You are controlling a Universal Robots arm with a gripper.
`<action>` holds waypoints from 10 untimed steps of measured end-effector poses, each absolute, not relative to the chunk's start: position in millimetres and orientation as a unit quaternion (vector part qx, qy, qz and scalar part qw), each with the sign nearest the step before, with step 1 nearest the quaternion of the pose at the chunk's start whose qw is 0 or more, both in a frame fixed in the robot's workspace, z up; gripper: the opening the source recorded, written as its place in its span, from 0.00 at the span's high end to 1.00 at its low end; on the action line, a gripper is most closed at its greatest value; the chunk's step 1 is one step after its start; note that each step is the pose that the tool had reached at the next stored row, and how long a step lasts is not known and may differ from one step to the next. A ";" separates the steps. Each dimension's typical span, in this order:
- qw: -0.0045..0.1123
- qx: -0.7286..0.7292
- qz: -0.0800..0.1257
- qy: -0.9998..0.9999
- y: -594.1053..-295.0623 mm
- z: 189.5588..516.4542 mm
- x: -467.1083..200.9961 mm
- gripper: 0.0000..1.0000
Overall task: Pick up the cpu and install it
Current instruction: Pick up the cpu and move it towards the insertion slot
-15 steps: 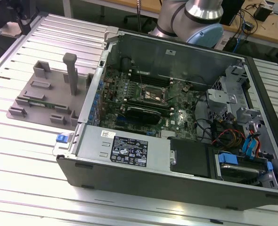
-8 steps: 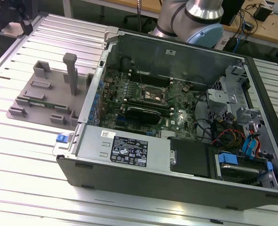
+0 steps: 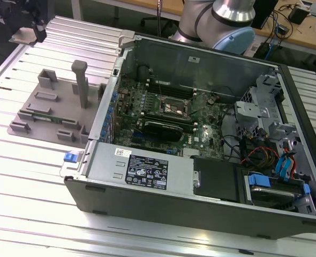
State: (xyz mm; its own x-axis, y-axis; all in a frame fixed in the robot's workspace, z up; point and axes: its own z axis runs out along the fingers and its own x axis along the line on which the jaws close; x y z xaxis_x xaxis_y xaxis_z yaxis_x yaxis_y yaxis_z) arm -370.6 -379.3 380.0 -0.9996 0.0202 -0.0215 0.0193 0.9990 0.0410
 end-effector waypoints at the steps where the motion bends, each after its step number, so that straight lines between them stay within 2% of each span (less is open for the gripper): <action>1: 0.011 0.010 0.020 1.000 -379.4 380.0 -368.3 0.45; 10: 0.011 0.010 0.020 1.000 -379.9 380.0 -337.8 0.45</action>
